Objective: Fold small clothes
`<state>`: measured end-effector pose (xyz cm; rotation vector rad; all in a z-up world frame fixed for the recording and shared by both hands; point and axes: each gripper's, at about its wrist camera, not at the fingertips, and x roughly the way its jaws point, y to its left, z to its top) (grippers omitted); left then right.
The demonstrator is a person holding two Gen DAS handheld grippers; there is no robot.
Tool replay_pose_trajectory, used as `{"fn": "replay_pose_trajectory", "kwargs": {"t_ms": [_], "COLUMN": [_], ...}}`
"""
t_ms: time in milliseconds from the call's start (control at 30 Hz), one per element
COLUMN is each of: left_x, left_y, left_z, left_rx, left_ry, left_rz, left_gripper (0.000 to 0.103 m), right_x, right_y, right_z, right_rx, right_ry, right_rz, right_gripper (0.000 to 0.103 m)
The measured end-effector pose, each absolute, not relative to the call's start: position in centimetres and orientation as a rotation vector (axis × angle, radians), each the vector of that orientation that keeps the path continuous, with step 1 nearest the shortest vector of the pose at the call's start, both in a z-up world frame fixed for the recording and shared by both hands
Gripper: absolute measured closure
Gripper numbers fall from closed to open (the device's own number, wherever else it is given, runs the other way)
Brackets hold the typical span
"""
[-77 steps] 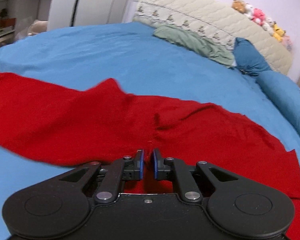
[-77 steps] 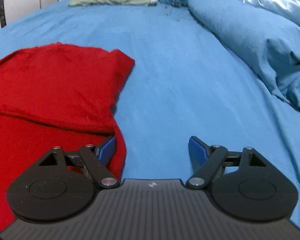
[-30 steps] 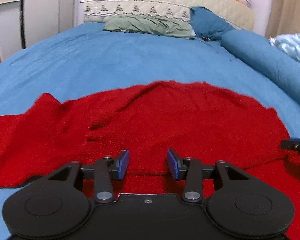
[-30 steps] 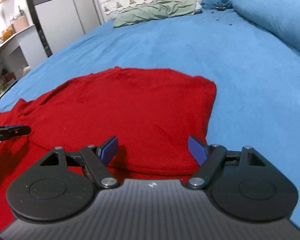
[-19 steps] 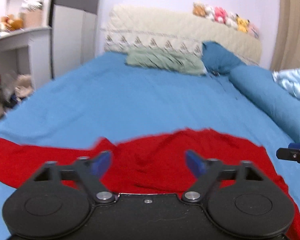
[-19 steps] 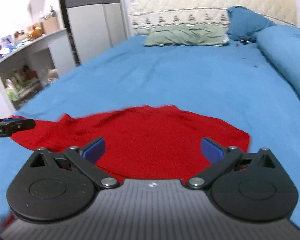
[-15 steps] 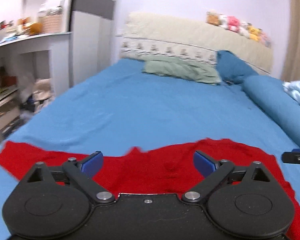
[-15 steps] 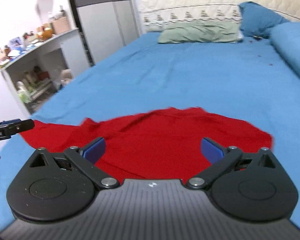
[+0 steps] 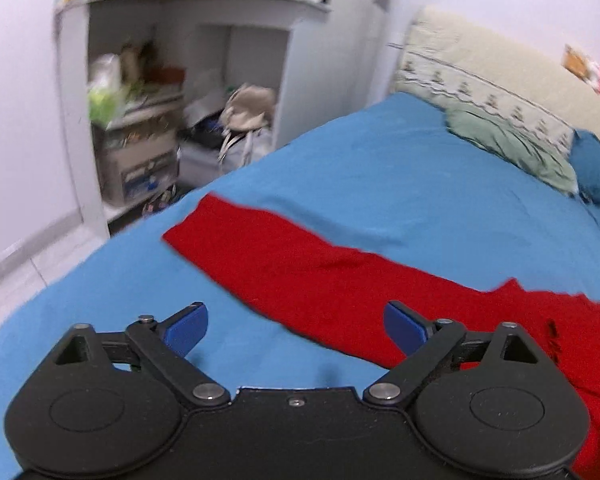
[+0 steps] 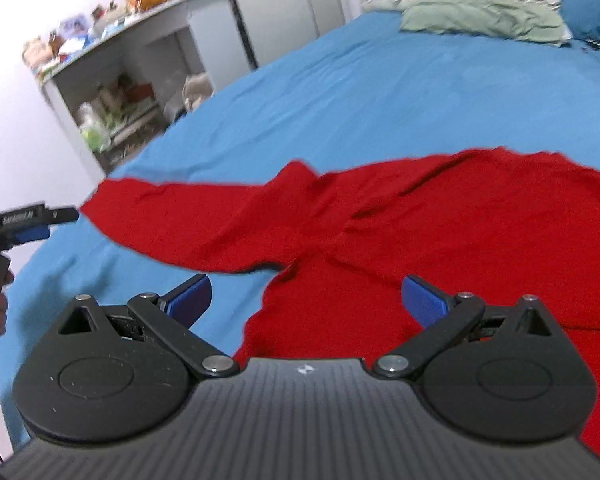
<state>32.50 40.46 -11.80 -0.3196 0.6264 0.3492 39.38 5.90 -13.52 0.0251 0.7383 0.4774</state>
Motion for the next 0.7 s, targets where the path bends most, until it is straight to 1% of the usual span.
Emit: {"fn": "replay_pose_trajectory", "kwargs": {"t_ms": [133,200,267,333,433,467,500,533,567,600,700], "left_x": [33.6,34.8,36.0,36.9,38.1,38.4,38.6,38.8,39.0,39.2,39.4], "left_y": [43.0,43.4,43.6,43.7,43.8,43.9,44.0,44.1,44.0,44.0,42.7], "left_z": [-13.9,-14.8,-15.6,-16.3,-17.0,-17.1,-17.1,-17.1,-17.0,-16.9,-15.8], "left_rx": [-0.394,-0.397,-0.403,-0.405,-0.378,-0.375,-0.375,-0.375,-0.378,-0.379,-0.308], "left_ry": [0.596,0.617,0.631,0.642,0.640,0.636,0.634,0.632,0.633,0.634,0.615], "left_rz": [0.342,0.353,0.360,0.366,0.398,0.406,0.418,0.426,0.428,0.425,0.436], "left_gripper": [0.027,0.036,0.042,0.044,0.052,0.059,0.070,0.078,0.092,0.095,0.097], "right_x": [39.4,39.5,39.7,39.9,40.3,40.5,40.6,40.7,40.9,41.0,41.2], "right_y": [7.9,8.3,8.5,8.9,9.0,9.0,8.8,8.6,8.5,8.3,7.4], "right_z": [-14.7,-15.3,-15.8,-16.1,-16.5,-16.6,-16.7,-16.7,-16.8,-16.9,-16.8], "right_rx": [0.013,0.013,0.000,-0.025,-0.044,-0.044,-0.041,-0.036,-0.032,-0.029,-0.021], "right_ry": [0.715,0.704,0.694,0.679,0.657,0.655,0.653,0.652,0.651,0.650,0.644], "right_rz": [0.457,0.459,0.463,0.466,0.467,0.467,0.466,0.465,0.463,0.458,0.444], "right_gripper": [0.000,0.000,0.000,0.000,0.000,0.000,0.000,0.000,0.000,0.000,0.000]}}
